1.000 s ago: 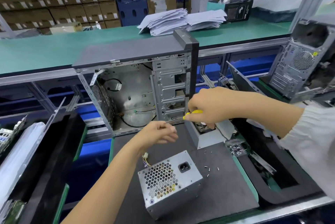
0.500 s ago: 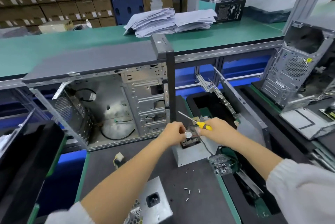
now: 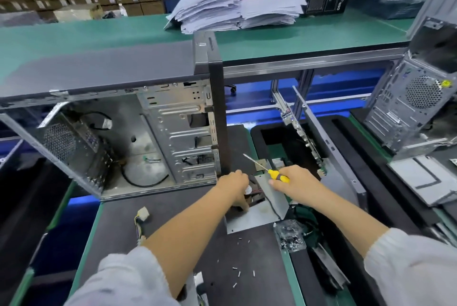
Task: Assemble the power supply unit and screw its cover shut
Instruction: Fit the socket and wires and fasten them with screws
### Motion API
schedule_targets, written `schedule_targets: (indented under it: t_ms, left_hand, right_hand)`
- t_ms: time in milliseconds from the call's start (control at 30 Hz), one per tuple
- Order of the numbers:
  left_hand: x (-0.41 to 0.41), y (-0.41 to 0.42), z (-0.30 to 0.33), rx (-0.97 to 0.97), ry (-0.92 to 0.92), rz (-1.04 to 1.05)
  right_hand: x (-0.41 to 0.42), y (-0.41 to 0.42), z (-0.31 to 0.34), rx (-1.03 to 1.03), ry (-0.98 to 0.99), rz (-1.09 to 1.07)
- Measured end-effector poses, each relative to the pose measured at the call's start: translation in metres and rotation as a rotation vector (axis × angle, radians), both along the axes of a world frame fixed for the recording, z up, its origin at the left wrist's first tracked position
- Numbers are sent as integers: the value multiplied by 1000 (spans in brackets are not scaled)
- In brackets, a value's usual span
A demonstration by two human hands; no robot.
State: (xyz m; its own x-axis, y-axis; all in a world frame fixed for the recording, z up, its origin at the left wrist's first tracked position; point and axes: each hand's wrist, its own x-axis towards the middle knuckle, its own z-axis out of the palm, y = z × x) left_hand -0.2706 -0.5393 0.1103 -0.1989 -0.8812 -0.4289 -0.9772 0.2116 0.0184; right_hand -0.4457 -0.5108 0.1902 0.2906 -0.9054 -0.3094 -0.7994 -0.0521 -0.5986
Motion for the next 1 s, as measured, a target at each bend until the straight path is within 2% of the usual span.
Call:
schedule_targets:
  t_ms: [67, 167, 333, 433, 567, 667, 767, 867, 1000]
  left_hand:
    - [0, 8, 2, -68, -18, -12]
    - [7, 18, 16, -121, 58, 29]
    - [27, 43, 61, -214, 371, 173]
    - [43, 65, 84, -199, 669, 272]
    - [79, 97, 96, 135, 1321, 525]
    - [103, 115, 92, 182, 1523, 676]
    - [118, 126, 87, -102, 1390, 686]
    - [126, 141, 87, -365, 1264, 662]
    - [135, 167, 84, -697, 1065, 498]
  right_hand:
    - [1, 0, -2, -16, -27, -13]
    - [1, 1, -1, -63, -65, -39]
    - [3, 2, 3, -189, -212, -130]
    - [7, 6, 10, -205, -333, -162]
    - [21, 20, 27, -275, -435, -91]
    - [44, 37, 44, -213, -499, 7]
    - [70, 54, 57, -121, -630, 49]
    - [87, 63, 61, -219, -665, 7]
    - [108, 68, 61, -189, -609, 43]
